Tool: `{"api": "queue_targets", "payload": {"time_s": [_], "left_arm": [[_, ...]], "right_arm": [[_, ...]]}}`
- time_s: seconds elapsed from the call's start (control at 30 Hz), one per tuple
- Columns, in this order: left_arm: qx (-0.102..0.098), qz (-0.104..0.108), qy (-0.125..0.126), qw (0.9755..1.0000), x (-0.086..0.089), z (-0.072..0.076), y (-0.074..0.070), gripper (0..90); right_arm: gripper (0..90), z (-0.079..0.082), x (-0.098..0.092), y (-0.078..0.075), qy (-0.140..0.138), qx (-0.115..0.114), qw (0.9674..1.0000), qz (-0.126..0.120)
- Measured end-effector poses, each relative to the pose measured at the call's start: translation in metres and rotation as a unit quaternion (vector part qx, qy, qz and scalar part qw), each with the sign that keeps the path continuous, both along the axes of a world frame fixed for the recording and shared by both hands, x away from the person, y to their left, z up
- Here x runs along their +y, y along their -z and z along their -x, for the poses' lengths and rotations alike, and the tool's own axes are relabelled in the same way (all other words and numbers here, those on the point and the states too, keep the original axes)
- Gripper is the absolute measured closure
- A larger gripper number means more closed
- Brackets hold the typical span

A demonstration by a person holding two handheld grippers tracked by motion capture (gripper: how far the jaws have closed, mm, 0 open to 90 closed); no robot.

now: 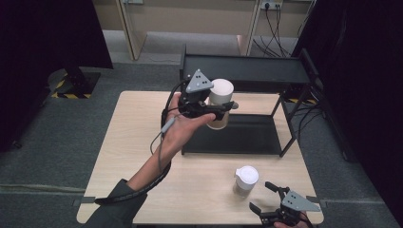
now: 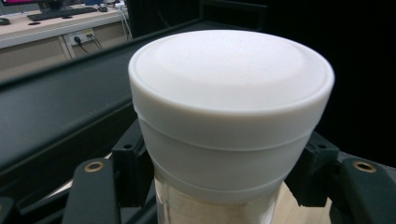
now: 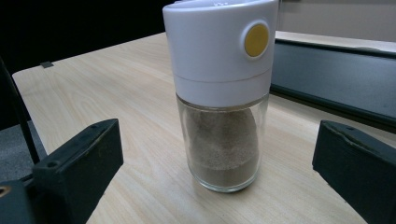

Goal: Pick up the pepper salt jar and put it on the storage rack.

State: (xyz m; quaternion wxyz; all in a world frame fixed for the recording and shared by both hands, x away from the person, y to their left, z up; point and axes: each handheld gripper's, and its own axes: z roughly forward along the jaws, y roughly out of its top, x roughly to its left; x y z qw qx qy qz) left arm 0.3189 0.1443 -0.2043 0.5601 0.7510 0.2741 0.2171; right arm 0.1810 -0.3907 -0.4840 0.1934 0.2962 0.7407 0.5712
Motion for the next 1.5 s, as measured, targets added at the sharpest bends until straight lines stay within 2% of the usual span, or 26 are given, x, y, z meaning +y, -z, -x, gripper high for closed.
{"api": "queue_targets", "payload": {"time_s": [0.37,0.47,0.6,0.87,1.0,1.13,1.37,1.5], "left_arm": [[-0.002,0.003,-0.029,0.9996,0.001,-0.011,-0.044,35.2],[-0.005,-0.003,-0.035,0.9994,-0.001,-0.013,-0.055,35.2],[-0.007,-0.002,-0.049,0.9988,-0.004,-0.018,-0.065,35.2],[0.001,0.002,-0.085,0.9964,-0.009,-0.033,-0.070,35.2],[0.002,0.011,-0.099,0.9950,-0.011,-0.042,-0.070,35.2],[-0.002,-0.005,-0.124,0.9923,-0.019,-0.048,-0.072,35.2],[-0.005,0.001,-0.147,0.9891,-0.022,-0.059,-0.070,35.2],[-0.012,-0.008,-0.161,0.9869,-0.028,-0.063,-0.071,35.2]], "right_arm": [[2.2,0.000,-0.001,0.000,0.000,0.000,1.0000,-0.001],[2.2,0.000,-0.001,0.000,-0.001,0.002,1.0000,-0.001],[2.2,0.000,-0.001,0.000,-0.001,0.001,1.0000,-0.001],[2.2,-0.001,-0.001,0.000,-0.003,0.001,1.0000,-0.001],[2.2,-0.001,-0.001,0.000,-0.003,0.002,1.0000,-0.001],[2.2,-0.001,-0.001,0.000,-0.003,0.002,1.0000,-0.002],[2.2,-0.001,-0.002,0.000,-0.006,0.000,1.0000,-0.002],[2.2,-0.001,-0.002,0.000,-0.006,0.000,1.0000,-0.003]]}}
